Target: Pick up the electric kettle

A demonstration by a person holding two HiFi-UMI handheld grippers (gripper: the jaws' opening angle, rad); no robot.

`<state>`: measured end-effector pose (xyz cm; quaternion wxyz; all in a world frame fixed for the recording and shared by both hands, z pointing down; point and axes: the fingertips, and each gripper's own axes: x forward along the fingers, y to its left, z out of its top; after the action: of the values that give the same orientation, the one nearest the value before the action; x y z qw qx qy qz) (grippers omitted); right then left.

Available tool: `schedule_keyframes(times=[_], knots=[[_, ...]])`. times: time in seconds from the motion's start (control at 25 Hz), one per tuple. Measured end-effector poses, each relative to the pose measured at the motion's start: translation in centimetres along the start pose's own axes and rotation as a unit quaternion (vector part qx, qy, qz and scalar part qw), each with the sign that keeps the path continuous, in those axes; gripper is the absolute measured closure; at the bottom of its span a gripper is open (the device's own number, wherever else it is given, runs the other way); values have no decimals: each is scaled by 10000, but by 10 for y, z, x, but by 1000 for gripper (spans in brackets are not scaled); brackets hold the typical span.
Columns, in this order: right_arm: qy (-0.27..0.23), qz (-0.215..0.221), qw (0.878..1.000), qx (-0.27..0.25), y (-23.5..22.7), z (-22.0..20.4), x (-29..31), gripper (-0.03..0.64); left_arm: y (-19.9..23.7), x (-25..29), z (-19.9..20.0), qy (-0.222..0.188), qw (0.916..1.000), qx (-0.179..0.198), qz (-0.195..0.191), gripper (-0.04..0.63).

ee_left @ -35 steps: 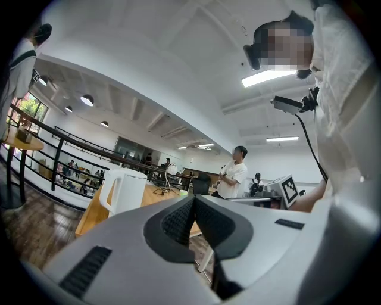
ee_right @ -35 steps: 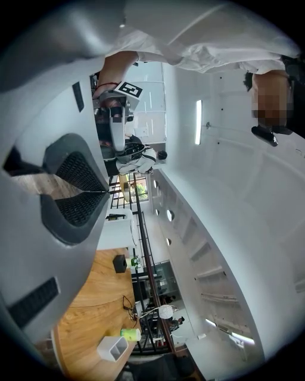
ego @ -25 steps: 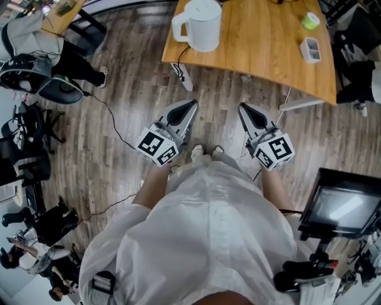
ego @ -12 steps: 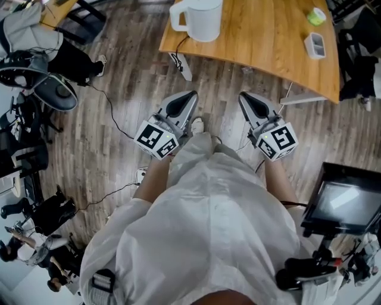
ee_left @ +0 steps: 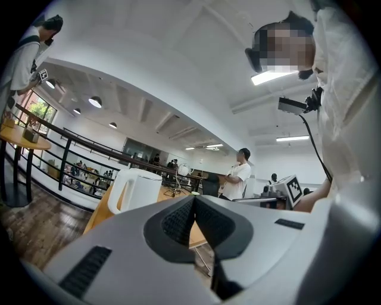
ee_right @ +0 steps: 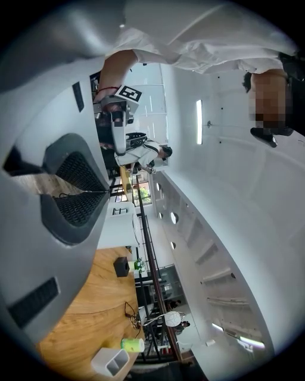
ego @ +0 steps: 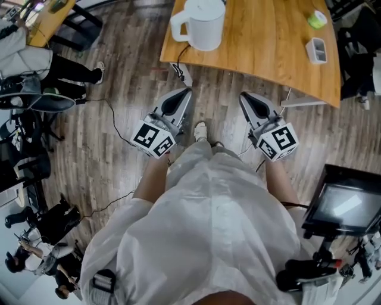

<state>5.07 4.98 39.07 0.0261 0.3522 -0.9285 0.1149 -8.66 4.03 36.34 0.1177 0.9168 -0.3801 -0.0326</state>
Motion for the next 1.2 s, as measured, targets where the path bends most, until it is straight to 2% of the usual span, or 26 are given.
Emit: schedule_keyframes(times=[0.48,0.76,0.92,1.2], knots=[[49,-171,9997,-137,-23,15,57,603,59,23,14,45,9996,-14,-269,589],[91,-300,9994,-165,-45,11,62,603,74,38,7,181,9992,-25,-351,589],[153,-161,9995,-203,-60,13,61,603,71,52,5,256,9991,-17,-337,589],[236,403,9988,-177,-85,14,67,603,68,68,-7,360,9992,-99,-140,589]])
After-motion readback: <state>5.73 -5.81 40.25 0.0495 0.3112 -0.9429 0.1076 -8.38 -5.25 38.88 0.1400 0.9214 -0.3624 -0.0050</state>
